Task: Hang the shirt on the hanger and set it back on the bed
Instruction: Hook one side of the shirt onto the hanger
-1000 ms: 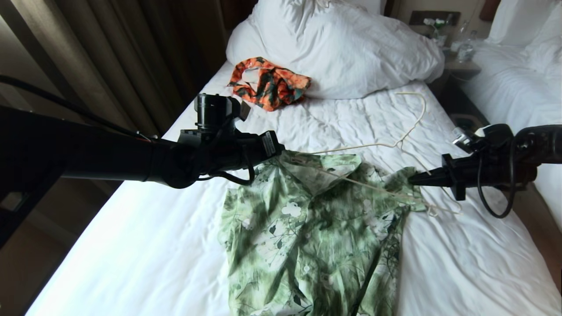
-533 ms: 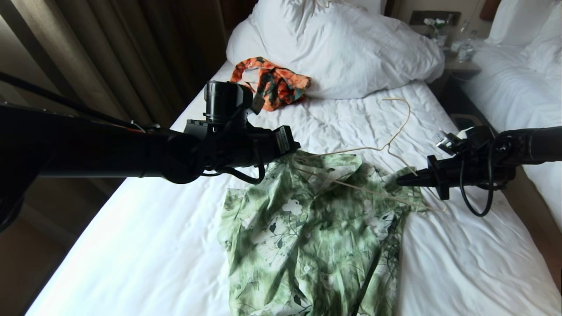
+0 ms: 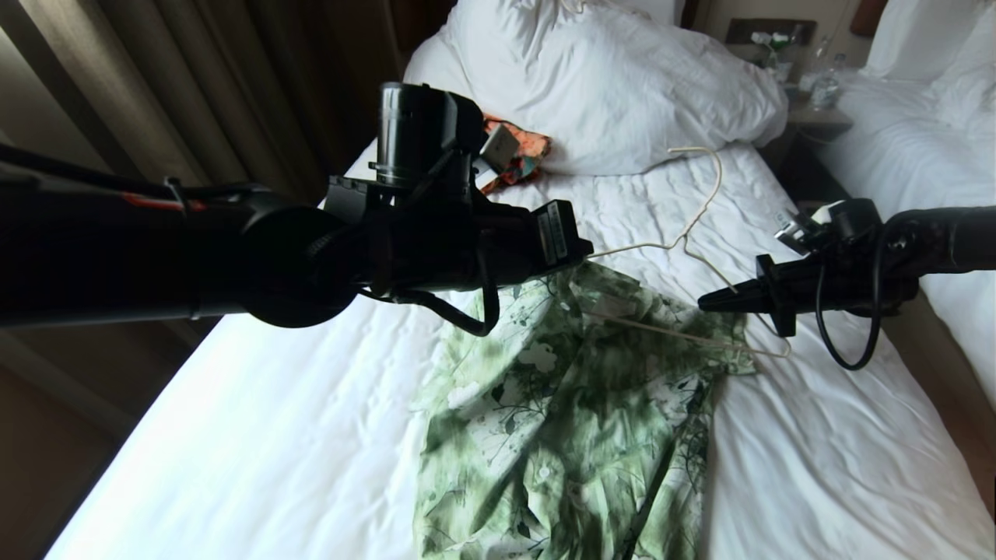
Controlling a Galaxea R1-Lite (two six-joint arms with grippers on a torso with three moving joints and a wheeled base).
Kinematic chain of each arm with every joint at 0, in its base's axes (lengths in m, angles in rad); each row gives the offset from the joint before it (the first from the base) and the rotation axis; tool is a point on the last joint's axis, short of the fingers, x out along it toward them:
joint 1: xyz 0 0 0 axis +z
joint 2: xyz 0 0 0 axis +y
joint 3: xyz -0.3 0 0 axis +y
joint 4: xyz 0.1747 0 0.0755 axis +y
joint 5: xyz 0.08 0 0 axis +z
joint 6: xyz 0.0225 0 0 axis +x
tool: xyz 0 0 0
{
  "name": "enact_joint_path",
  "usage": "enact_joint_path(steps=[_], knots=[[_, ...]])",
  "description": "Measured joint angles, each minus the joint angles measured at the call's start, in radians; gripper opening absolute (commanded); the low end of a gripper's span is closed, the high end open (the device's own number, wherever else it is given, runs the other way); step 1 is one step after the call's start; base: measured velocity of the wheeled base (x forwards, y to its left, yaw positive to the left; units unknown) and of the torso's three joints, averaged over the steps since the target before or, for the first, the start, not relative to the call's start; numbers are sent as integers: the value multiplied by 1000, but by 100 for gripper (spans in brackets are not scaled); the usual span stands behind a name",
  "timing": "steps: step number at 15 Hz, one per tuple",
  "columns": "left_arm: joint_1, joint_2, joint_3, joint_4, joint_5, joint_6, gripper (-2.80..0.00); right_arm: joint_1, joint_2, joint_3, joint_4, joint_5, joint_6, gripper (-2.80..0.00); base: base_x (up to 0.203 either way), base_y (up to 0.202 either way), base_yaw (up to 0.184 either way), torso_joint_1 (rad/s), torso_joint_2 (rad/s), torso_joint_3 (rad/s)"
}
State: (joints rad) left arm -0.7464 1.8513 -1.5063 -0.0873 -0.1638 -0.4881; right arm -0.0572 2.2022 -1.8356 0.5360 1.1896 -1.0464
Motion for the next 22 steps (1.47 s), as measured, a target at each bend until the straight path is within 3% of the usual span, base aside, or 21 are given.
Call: enact_joint_path(steps=[4, 8, 13, 17, 19, 20, 22], knots=[[-60, -24, -47, 50, 27, 0, -280, 78, -80, 41, 2, 0, 1, -280, 0, 0, 0, 0, 0, 0], [-173, 9, -122, 44, 76, -5, -280, 169, -168, 65, 0, 0, 2, -280, 0, 0, 0, 0, 0, 0], [-265, 82, -234, 36, 203, -59, -280, 188, -213, 69, 0, 4, 6, -280, 0, 0, 0, 0, 0, 0], [-329, 107, -261, 37, 256, -54, -280, 188, -228, 76, 0, 6, 6, -280, 0, 0, 0, 0, 0, 0], [-352, 120, -263, 48, 300, -23, -280, 189, -244, 102, -1, 8, 6, -280, 0, 0, 0, 0, 0, 0], [-357, 123, -260, 48, 304, -1, 0, 188, -250, 109, -2, 10, 6, -280, 0, 0, 0, 0, 0, 0], [-361, 126, -255, 47, 311, 10, 0, 186, -257, 119, -2, 11, 6, -280, 0, 0, 0, 0, 0, 0]])
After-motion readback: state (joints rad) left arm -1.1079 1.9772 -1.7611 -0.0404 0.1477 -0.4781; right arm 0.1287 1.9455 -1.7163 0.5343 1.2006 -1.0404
